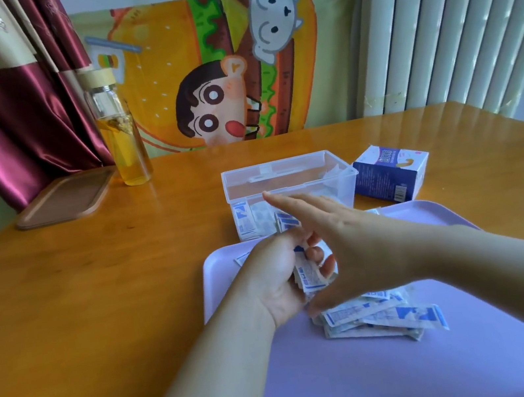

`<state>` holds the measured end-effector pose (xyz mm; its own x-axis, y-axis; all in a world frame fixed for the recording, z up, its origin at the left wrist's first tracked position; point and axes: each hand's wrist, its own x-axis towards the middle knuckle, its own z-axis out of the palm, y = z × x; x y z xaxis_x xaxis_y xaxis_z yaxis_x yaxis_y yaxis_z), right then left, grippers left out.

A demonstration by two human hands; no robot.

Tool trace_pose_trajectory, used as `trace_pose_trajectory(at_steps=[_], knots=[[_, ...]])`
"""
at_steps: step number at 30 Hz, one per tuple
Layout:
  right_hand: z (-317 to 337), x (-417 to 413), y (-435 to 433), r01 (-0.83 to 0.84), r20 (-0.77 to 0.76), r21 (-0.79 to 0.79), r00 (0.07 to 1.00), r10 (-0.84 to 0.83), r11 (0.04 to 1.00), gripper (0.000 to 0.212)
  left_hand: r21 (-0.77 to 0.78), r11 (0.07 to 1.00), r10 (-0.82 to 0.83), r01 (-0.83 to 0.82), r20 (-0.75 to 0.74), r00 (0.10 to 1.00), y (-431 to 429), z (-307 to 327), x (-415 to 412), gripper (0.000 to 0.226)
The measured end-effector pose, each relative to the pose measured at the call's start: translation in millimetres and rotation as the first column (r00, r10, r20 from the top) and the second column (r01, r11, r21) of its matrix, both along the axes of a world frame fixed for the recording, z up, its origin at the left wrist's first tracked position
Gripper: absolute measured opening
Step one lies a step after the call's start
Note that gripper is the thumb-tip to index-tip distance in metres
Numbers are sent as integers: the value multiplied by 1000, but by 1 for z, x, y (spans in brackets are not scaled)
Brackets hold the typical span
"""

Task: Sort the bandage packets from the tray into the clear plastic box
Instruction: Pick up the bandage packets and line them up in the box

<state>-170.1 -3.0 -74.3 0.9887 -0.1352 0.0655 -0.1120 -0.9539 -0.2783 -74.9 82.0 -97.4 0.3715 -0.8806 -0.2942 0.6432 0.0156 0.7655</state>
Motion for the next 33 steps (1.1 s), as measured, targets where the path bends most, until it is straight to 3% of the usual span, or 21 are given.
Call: trace_pose_trajectory(at_steps=[5, 9, 15, 19, 21, 23, 26, 30, 32, 33], knots=[[-1, -4, -4, 17, 7, 20, 1000, -18, 1000, 121, 61, 991, -123, 118, 90, 988, 1, -1, -5, 28], [-6, -5, -2, -10, 28, -48, 1000, 11, 999, 118, 83, 986, -148, 142, 71, 986, 1, -1, -6, 25], [-8, -2, -5, 8, 159, -59, 987, 1, 998, 86, 97, 984, -161, 149, 127, 979, 4, 1, -4, 27], [-6, -4, -5, 2, 137, -80, 991, 9, 997, 79, 93, 982, -178, 163, 187, 966, 4, 2, -6, 27], [-3, -5, -8, -37, 155, 12, 987, 34, 999, 78, 75, 983, -177, 165, 182, 967, 5, 3, -5, 26], [5, -4, -14, -61, 241, 260, 970, -3, 964, 67, 69, 984, -175, 164, 195, 965, 7, 4, -2, 24], [21, -1, -27, 25, 225, 612, 953, -204, 790, 38, 26, 987, -162, 160, 172, 972, 9, 7, 5, 19], [25, 12, -34, 118, -16, 720, 988, -154, 683, 24, 16, 976, -215, 216, 214, 953, 13, 9, 12, 11], [24, 18, -31, 98, -57, 735, 995, -83, 671, 30, 8, 972, -231, 236, 241, 943, 14, 9, 14, 17], [24, 21, -28, 67, -31, 741, 997, -66, 668, 21, -3, 972, -228, 237, 251, 941, 15, 10, 15, 18]])
